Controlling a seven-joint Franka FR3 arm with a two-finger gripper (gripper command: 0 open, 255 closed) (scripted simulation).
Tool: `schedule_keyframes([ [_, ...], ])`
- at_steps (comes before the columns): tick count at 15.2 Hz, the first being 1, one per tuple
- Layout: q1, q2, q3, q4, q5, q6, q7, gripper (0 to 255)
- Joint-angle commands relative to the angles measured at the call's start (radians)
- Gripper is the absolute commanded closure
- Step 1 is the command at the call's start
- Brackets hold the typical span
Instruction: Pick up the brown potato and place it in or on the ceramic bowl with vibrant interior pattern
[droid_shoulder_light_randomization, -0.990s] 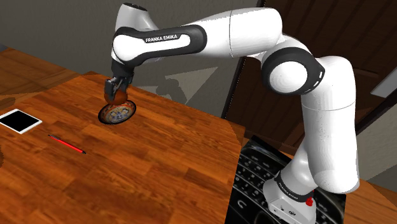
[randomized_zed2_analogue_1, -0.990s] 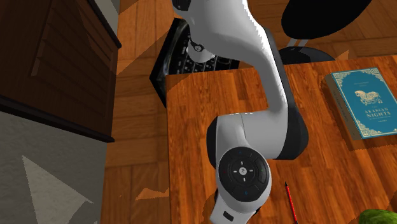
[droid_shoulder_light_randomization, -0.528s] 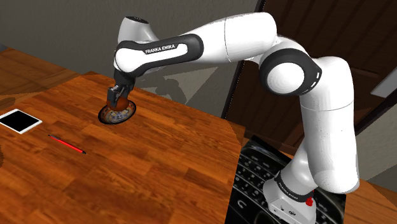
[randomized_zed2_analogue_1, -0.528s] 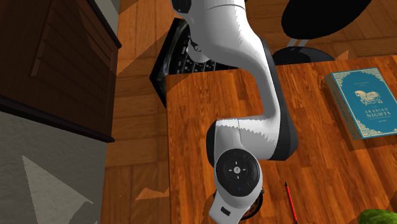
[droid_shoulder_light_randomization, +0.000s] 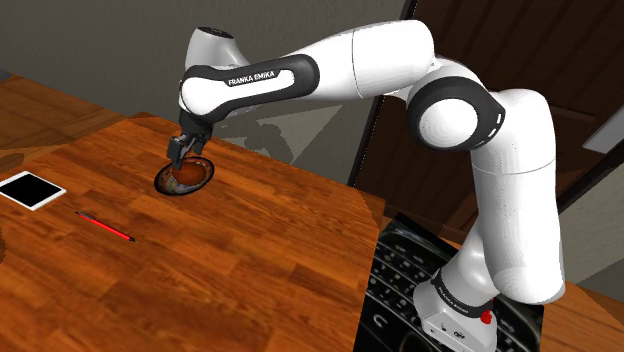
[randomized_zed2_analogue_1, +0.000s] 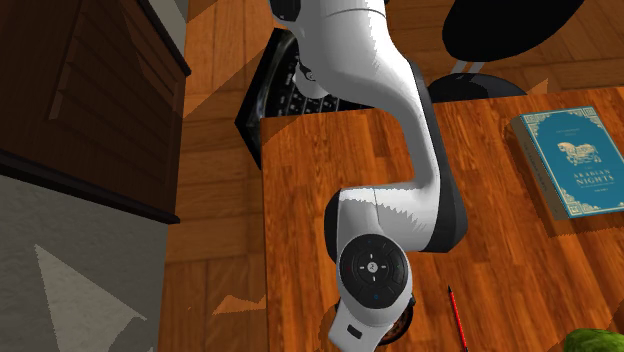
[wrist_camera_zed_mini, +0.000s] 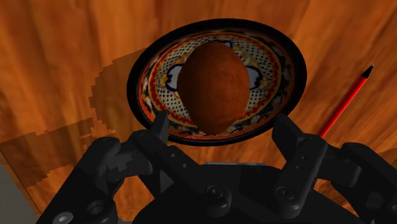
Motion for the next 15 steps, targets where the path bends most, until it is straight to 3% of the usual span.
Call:
schedule_keyframes([
  [1,0.000,0.000,0.000,0.000,0.000,0.000,0.000,0],
  [4,0.000,0.000,0.000,0.000,0.000,0.000,0.000,0],
  [8,-0.015,-0.081,-0.001,-0.008,0.003,-0.075,-0.002,0],
  [15,-0.015,-0.081,-0.002,-0.008,0.003,-0.075,-0.002,0],
])
